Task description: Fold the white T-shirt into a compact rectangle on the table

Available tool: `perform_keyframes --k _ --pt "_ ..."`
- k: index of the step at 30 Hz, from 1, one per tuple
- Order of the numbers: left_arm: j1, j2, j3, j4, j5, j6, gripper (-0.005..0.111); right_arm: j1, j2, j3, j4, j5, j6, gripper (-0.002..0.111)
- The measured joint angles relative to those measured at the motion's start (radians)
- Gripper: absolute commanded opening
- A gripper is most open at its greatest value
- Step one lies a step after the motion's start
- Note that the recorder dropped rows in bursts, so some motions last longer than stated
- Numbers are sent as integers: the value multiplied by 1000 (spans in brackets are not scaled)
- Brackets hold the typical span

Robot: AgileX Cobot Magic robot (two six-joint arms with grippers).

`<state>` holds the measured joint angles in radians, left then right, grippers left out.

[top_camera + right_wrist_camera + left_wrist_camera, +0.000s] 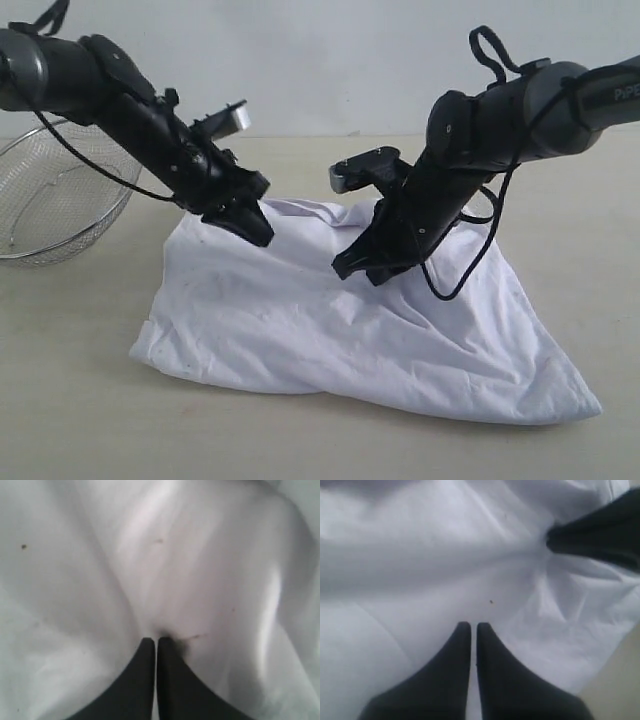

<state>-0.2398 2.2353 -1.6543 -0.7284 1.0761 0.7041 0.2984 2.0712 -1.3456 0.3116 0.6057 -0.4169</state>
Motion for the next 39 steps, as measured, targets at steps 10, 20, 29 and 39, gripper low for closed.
perform_keyframes --k 10,20,29,39 --pt "-45 -2 155 52 -134 -30 4 0 38 -161 -7 -59 62 0" --pt "-45 -4 184 45 -165 -30 4 0 188 -331 -7 55 96 0" --pt "-45 -4 185 43 -166 -33 4 0 294 -467 -31 49 131 0" --pt "-47 -4 185 43 -170 -33 4 -10 361 -646 -631 83 556 0"
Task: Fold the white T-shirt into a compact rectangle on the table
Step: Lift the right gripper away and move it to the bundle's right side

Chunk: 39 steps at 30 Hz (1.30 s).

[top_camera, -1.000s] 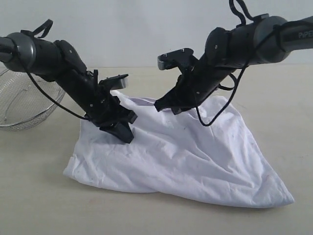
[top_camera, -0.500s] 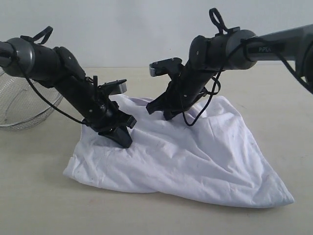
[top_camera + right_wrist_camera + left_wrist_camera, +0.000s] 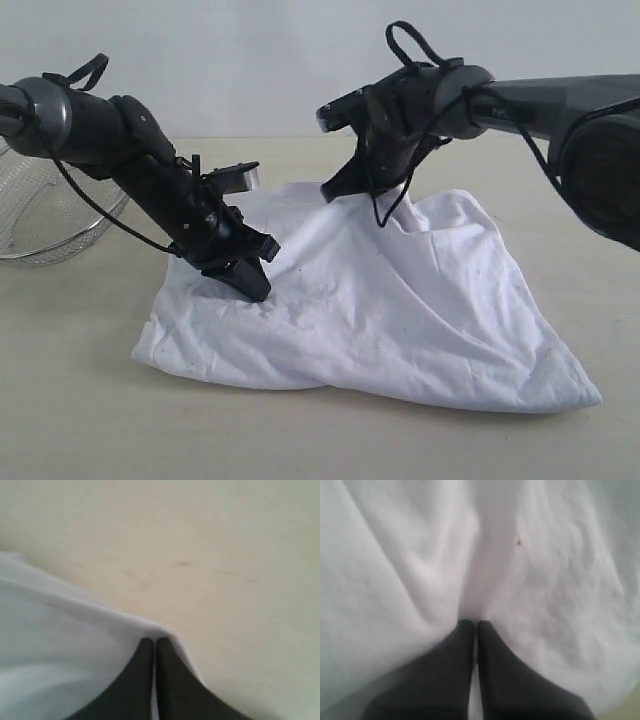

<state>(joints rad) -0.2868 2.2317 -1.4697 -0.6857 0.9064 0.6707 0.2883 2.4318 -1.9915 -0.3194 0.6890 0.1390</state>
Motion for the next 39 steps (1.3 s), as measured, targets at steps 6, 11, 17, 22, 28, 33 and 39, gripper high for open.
perform_keyframes --k 6,11,17,22,28,33,39 --pt "0 0 0 0 -1 -4 4 -59 -77 -33 -141 116 30 0" --pt "0 -1 0 0 -6 -1 4 -92 -168 -39 -142 241 -11 0" --pt "0 -23 7 12 -34 11 4 -249 -238 -41 93 473 -155 0" --pt "0 -46 7 22 -52 11 4 -417 -342 47 358 516 -303 0" --pt "0 -50 9 30 -63 13 4 -613 -460 421 753 530 -680 0" --pt "0 -50 11 36 -63 13 4 -669 -460 710 1134 534 -1082 7" --pt "0 -50 11 38 -63 13 4 -669 -448 808 1186 454 -1152 60"
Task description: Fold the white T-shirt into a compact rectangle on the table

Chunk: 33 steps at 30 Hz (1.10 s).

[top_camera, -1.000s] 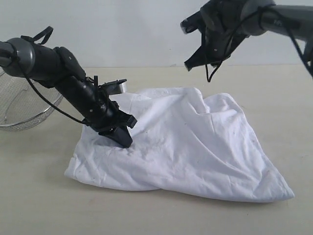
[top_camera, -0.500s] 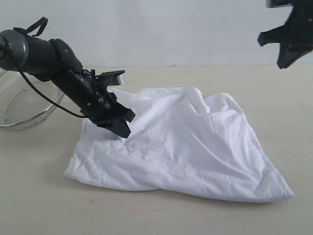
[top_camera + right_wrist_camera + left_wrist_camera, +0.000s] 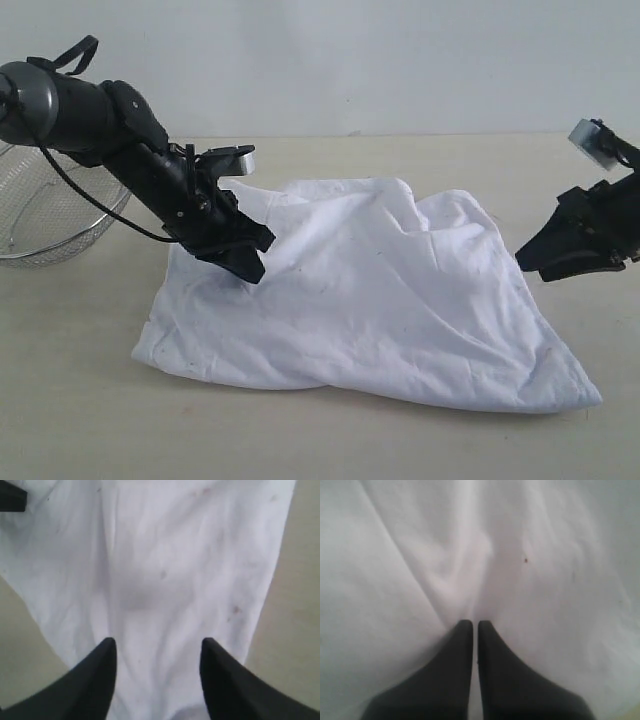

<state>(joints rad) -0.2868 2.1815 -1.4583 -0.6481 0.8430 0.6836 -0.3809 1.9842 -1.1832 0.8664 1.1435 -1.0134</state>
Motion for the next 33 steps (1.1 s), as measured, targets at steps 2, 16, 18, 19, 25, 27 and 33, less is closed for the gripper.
perform_keyframes --k 2,16,18,19,25,27,33 --pt "0 0 0 0 0 0 4 0 0 0 4 -44 17 64" --pt "0 0 0 0 0 0 4 60 134 3 89 -140 46 64" --pt "0 0 0 0 0 0 4 114 155 -4 132 -128 46 64" --pt "0 0 0 0 0 0 4 154 168 -4 165 -120 36 64" --pt "0 0 0 0 0 0 4 272 179 -6 242 -150 21 55" --pt "0 0 0 0 0 0 4 290 179 -6 246 -170 21 37" --pt "0 0 0 0 2 0 4 312 192 -6 240 -243 23 0"
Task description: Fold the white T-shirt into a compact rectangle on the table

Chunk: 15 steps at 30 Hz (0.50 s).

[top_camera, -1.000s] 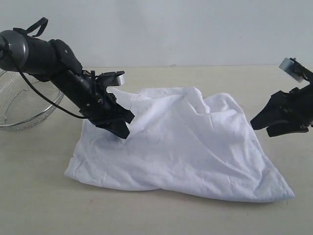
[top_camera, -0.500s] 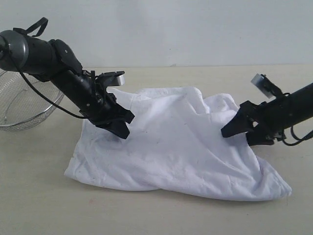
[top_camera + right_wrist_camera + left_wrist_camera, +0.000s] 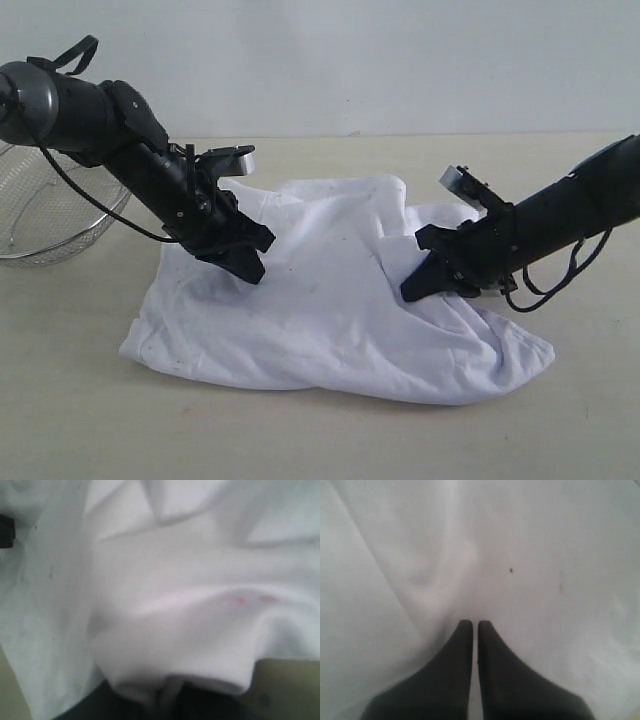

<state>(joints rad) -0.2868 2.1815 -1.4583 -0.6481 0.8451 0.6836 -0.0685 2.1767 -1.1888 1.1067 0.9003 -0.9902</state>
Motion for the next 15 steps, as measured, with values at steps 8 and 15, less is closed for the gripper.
perform_keyframes --k 8,15 --pt "0 0 0 0 6 0 4 -4 -38 -4 -159 -29 78 0" --pt "-7 0 0 -34 36 0 4 -158 -111 5 -353 -68 127 0"
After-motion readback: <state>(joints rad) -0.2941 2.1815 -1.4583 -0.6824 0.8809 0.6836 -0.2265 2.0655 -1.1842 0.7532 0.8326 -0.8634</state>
